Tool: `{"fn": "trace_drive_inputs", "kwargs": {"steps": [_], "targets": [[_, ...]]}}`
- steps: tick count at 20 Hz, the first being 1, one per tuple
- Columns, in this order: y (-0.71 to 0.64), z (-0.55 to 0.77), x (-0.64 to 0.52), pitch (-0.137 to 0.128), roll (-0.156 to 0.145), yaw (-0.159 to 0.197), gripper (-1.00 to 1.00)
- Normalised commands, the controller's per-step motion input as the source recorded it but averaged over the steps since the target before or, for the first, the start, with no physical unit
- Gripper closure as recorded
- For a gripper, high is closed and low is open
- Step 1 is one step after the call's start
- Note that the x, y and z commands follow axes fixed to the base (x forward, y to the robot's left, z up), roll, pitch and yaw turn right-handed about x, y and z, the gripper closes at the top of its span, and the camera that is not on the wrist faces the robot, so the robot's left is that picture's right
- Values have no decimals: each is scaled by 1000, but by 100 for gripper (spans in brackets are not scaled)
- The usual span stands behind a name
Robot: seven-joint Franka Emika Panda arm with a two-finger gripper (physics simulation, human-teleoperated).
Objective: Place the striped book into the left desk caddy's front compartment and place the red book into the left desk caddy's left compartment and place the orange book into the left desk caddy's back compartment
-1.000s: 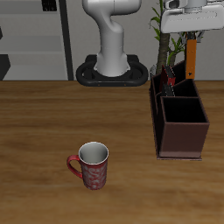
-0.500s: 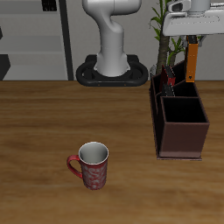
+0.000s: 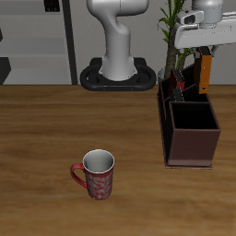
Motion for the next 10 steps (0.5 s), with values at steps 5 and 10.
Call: {"fn": "trace_drive_inputs", "kwargs": {"steps": [5,10], "targets": [[50,-23,-48,-15,13,37,100],[-64,4,-57,-11,-4,-17,100]]}}
